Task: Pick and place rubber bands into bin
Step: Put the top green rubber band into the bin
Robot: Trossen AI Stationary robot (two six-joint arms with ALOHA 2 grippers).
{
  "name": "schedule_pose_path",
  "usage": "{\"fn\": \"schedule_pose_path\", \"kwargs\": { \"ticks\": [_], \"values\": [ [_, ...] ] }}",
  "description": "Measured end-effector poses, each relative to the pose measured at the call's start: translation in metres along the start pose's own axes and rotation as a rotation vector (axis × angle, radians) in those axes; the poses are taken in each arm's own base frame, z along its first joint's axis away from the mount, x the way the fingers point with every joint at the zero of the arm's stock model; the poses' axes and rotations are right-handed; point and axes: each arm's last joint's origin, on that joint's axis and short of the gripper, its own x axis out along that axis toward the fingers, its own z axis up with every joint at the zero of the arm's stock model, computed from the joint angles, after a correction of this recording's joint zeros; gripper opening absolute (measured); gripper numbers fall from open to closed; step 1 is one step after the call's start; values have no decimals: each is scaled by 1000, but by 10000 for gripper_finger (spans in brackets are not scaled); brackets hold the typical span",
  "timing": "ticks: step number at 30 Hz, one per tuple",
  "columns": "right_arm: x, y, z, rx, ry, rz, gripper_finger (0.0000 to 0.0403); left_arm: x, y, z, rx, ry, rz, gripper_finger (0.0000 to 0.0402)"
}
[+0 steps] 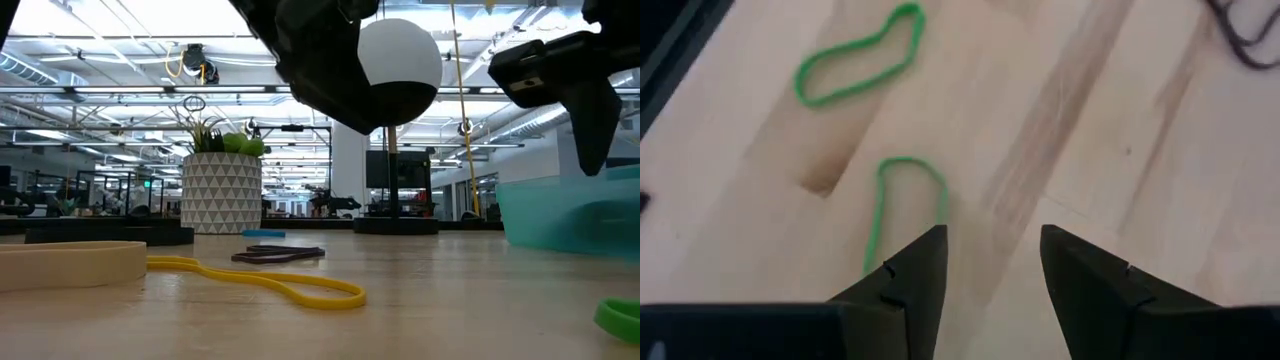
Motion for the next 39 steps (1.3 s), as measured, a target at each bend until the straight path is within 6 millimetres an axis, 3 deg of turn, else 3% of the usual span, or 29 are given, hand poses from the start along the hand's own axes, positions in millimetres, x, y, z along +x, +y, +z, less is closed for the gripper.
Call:
{"fn": "schedule_pose_path", "kwargs": {
  "ticks": [6, 14, 26, 39],
  "values": [
    [10, 2, 9, 8, 78, 36, 155, 0, 0, 0, -11, 1, 0, 214],
    [29, 0, 6, 46, 198, 80, 155, 0, 0, 0, -15, -1, 1, 214],
    [47, 3, 15, 60, 225, 109, 153, 0, 0, 0, -23, 0, 0, 214],
    [57, 4, 14, 50, 236, 103, 49, 0, 0, -1, -24, 7, 1, 214]
  ]
}}
